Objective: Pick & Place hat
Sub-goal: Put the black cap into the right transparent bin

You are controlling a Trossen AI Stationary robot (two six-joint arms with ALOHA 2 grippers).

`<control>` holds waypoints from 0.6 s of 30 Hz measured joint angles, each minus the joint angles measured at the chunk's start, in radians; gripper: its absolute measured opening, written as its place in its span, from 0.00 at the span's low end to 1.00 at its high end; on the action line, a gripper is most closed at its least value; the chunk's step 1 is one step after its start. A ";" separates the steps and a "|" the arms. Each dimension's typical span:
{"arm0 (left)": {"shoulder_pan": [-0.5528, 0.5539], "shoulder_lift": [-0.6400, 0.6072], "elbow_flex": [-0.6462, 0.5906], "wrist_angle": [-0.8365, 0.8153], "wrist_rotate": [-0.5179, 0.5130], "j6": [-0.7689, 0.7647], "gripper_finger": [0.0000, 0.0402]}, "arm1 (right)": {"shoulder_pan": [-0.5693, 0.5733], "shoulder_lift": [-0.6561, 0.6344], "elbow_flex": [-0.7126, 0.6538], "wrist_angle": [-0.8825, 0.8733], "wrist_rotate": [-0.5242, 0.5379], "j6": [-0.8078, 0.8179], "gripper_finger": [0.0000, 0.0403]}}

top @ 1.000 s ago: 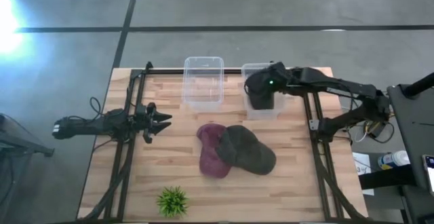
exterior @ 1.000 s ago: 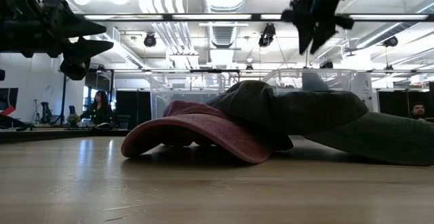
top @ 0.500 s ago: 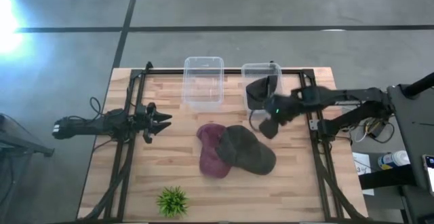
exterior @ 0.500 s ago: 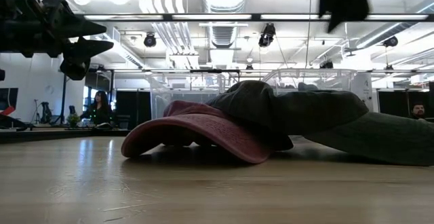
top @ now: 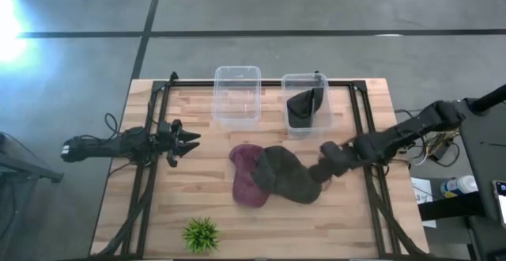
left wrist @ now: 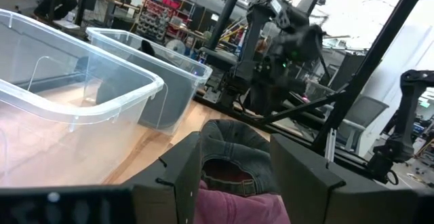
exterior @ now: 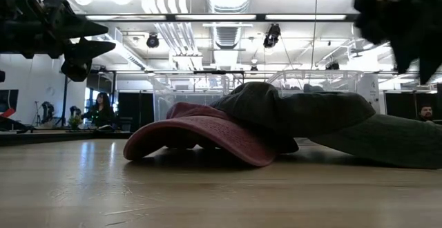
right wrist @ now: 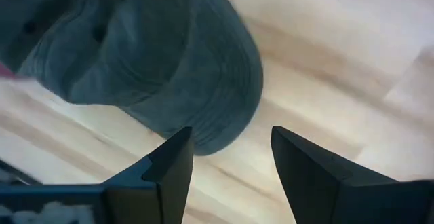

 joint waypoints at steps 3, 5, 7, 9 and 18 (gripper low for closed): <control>0.000 0.000 0.000 0.000 0.000 0.000 0.42 | 0.091 -0.054 -0.098 0.127 0.097 0.243 0.48; 0.000 0.000 0.000 0.000 0.000 0.000 0.42 | 0.142 -0.079 -0.156 0.206 0.153 0.368 0.49; 0.000 0.000 0.000 0.000 0.000 0.000 0.42 | 0.185 -0.090 -0.203 0.260 0.171 0.449 0.49; 0.000 0.000 0.000 0.000 0.000 0.000 0.42 | 0.214 -0.089 -0.234 0.306 0.175 0.488 0.49; 0.000 0.000 0.000 0.000 0.000 0.000 0.42 | 0.266 -0.017 -0.306 0.403 0.152 0.525 0.49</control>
